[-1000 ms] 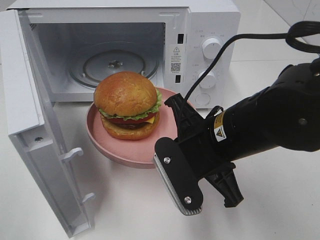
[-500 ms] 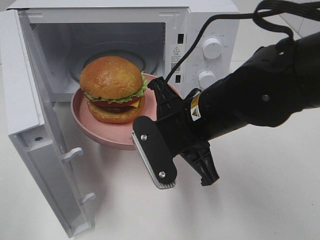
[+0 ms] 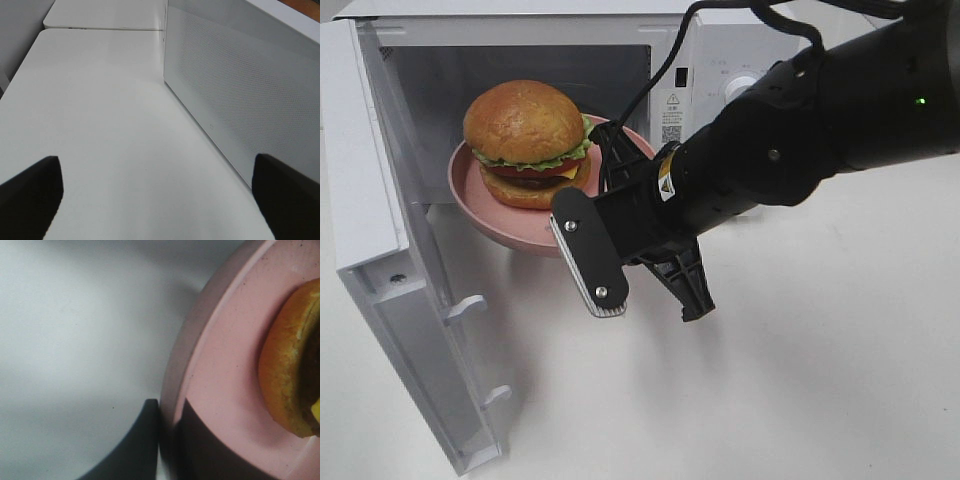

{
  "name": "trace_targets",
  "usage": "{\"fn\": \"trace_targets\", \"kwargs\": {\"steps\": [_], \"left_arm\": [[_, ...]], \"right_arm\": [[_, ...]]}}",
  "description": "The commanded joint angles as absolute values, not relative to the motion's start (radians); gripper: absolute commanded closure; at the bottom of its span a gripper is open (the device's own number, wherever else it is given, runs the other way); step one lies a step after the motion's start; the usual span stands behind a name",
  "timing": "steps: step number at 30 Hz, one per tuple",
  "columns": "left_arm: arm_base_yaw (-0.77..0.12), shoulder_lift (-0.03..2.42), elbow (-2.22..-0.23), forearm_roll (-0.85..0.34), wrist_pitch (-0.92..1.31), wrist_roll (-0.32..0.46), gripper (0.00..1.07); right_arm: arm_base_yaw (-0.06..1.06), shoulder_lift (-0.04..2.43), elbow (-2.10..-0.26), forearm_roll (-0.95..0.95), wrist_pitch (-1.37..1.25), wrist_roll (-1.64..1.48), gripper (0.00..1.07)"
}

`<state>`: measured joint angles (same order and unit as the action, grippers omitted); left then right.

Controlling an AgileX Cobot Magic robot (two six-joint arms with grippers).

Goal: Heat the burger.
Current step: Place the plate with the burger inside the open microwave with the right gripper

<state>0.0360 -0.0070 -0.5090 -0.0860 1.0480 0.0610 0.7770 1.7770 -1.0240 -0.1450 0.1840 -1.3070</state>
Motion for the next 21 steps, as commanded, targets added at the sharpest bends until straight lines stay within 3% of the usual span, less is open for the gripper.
{"fn": "trace_targets", "kwargs": {"steps": [1,21], "left_arm": [[0.034,-0.026,-0.505,-0.088,1.038,0.054,0.09],[0.034,-0.026,-0.505,-0.088,1.038,0.054,0.09]], "right_arm": [[0.766,1.785,-1.069,-0.155,0.152,-1.301,1.07],[0.758,1.957,-1.332,-0.157,0.243,-1.252,1.07]]}}
